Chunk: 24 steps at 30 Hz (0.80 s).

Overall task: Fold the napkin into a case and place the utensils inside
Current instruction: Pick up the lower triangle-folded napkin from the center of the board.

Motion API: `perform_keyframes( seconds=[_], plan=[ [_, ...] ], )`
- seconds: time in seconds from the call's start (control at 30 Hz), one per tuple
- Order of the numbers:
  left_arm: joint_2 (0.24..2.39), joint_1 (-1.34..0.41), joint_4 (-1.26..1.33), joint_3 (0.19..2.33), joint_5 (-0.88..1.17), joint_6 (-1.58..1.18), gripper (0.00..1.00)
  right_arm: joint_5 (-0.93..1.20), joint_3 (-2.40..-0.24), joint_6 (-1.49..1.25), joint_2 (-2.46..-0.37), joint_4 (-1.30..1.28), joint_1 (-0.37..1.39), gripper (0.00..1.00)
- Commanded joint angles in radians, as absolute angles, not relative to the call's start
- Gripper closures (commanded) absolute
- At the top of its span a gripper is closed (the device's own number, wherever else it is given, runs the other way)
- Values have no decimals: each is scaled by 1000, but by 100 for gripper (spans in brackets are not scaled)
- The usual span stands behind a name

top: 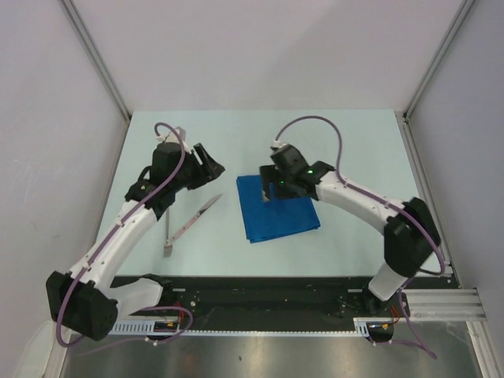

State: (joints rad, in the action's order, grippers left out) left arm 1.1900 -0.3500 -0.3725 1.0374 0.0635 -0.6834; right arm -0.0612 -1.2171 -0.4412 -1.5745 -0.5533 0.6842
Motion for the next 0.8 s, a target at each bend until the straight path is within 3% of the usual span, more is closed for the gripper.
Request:
perform_keyframes(
  seconds=[0.0, 0.2, 0.23, 0.33, 0.57, 0.77],
  plan=[
    [1096, -341, -495, 940, 74, -746, 31, -184, -1466, -491, -1785, -615, 817, 16],
    [1029, -331, -542, 876, 48, -735, 31, -224, -1709, -509, -2089, -703, 916, 19],
    [1017, -330, -538, 868, 51, -732, 31, -224, -1730, -512, -2106, -704, 919, 24],
    [1009, -325, -511, 836, 64, -724, 32, -219, -1732, -514, -2144, -680, 933, 31],
    [1045, -308, -483, 805, 107, -709, 34, -244, -1714, -531, -2204, -706, 953, 35],
    [1037, -282, -488, 807, 106, -710, 32, -302, -1704, -561, -2252, -741, 985, 47]
  ],
)
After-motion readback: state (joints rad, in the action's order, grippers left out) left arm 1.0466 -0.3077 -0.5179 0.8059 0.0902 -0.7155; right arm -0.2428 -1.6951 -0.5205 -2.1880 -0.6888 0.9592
